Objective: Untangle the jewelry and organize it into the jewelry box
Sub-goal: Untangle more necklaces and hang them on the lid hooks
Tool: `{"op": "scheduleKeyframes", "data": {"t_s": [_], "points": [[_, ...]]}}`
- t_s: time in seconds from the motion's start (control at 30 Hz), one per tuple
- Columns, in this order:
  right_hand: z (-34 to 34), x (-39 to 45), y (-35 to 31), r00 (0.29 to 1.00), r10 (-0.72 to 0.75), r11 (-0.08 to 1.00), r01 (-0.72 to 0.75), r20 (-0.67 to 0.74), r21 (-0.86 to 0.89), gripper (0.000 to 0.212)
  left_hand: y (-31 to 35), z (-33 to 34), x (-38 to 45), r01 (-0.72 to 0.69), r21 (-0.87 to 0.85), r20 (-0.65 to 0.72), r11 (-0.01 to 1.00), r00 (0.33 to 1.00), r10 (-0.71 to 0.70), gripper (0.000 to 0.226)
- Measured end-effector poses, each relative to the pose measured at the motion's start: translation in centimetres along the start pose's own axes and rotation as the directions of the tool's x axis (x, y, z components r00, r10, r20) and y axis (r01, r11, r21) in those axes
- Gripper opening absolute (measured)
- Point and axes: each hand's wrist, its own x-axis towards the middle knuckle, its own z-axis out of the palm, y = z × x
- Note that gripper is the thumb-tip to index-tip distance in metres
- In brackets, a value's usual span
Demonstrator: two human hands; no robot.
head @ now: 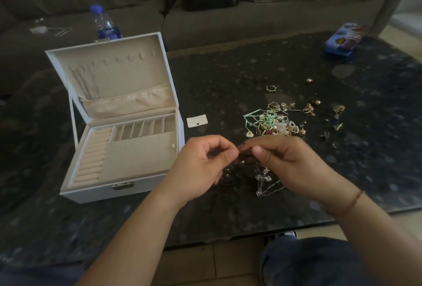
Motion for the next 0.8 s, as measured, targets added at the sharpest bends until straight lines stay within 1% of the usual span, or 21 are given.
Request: {"op": "scheduleKeyframes", "data": {"t_s": [0.07,0.1,0.13,0.2,0.23,0.27,0.37,0.43,0.47,0.5,0.53,0.57,0.6,0.63,0.7,0.73,0.8], "points": [[-0.1,0.1,-0.2,0.990,-0.056,0.997,0.047,-0.130,-0.065,0.019,-0.1,0.1,0.0,0.027,-0.049,-0.035,0.998,0.999,-0.028,0.012],[-0.2,0.2,-0.2,0.982,-0.068,0.997,0.060,-0.176,-0.051,0.016,-0.2,0.2,0.0,0.042,-0.081,-0.053,0.996,0.998,-0.047,0.013],[-0.3,0.2,-0.4,0.978,-0.049,0.999,0.051,-0.203,0.006,0.014,-0.3,0.2,0.0,0.055,-0.107,-0.070,0.993,0.996,-0.063,0.013],[-0.6,0.1,-1.0,0.976,0.015,0.985,0.023,-0.215,0.173,0.013,-0.6,0.3,0.1,0.063,-0.114,-0.104,0.992,0.992,-0.075,0.013],[-0.6,0.0,-1.4,0.977,0.031,0.973,0.019,-0.212,0.229,0.015,-0.6,0.3,0.1,0.062,-0.100,-0.116,0.993,0.991,-0.073,0.013],[-0.6,0.0,-1.6,0.977,0.041,0.969,0.012,-0.211,0.245,0.016,-0.6,0.4,0.1,0.061,-0.087,-0.120,0.994,0.990,-0.071,0.013],[0.0,0.1,-1.5,0.952,0.108,0.976,-0.046,-0.287,0.213,0.008,-0.3,0.6,-0.3,0.071,-0.083,-0.096,0.994,0.992,-0.079,0.015],[0.4,0.2,-1.0,0.904,0.140,0.986,-0.089,-0.405,0.141,0.013,0.2,0.8,-0.7,0.087,-0.130,-0.063,0.988,0.993,-0.096,0.017],[0.5,0.2,-1.0,0.879,0.097,0.995,-0.080,-0.467,0.055,0.015,0.4,1.0,-0.9,0.097,-0.159,-0.049,0.982,0.993,-0.106,0.018],[0.6,0.2,-1.1,0.861,0.013,0.998,-0.040,-0.508,-0.042,0.014,0.6,1.1,-1.1,0.108,-0.193,-0.040,0.975,0.992,-0.117,0.019],[0.6,0.0,-1.4,0.851,-0.095,0.992,0.035,-0.517,-0.124,0.010,0.9,1.2,-1.2,0.118,-0.232,-0.036,0.966,0.991,-0.130,0.019],[0.7,-0.3,-1.7,0.848,-0.190,0.978,0.120,-0.494,-0.171,0.006,1.1,1.3,-1.4,0.127,-0.272,-0.032,0.954,0.989,-0.141,0.020],[0.8,-0.7,-2.1,0.854,-0.251,0.965,0.185,-0.455,-0.185,0.008,1.4,1.5,-1.5,0.133,-0.306,-0.029,0.943,0.989,-0.148,0.020],[0.9,-0.9,-2.4,0.868,-0.282,0.957,0.221,-0.410,-0.190,0.014,1.6,1.6,-1.5,0.131,-0.326,-0.026,0.936,0.989,-0.147,0.021],[1.3,-1.1,-2.8,0.880,-0.326,0.932,0.240,-0.344,-0.271,0.021,1.8,1.8,-1.6,0.114,-0.335,-0.032,0.935,0.991,-0.133,0.021],[1.5,-1.1,-2.7,0.879,-0.344,0.918,0.241,-0.330,-0.315,0.020,1.8,1.8,-1.6,0.104,-0.332,-0.040,0.937,0.991,-0.124,0.020],[1.7,-0.9,-2.6,0.878,-0.325,0.925,0.219,-0.352,-0.310,0.016,1.8,1.8,-1.6,0.080,-0.308,-0.058,0.948,0.993,-0.103,0.019]]}}
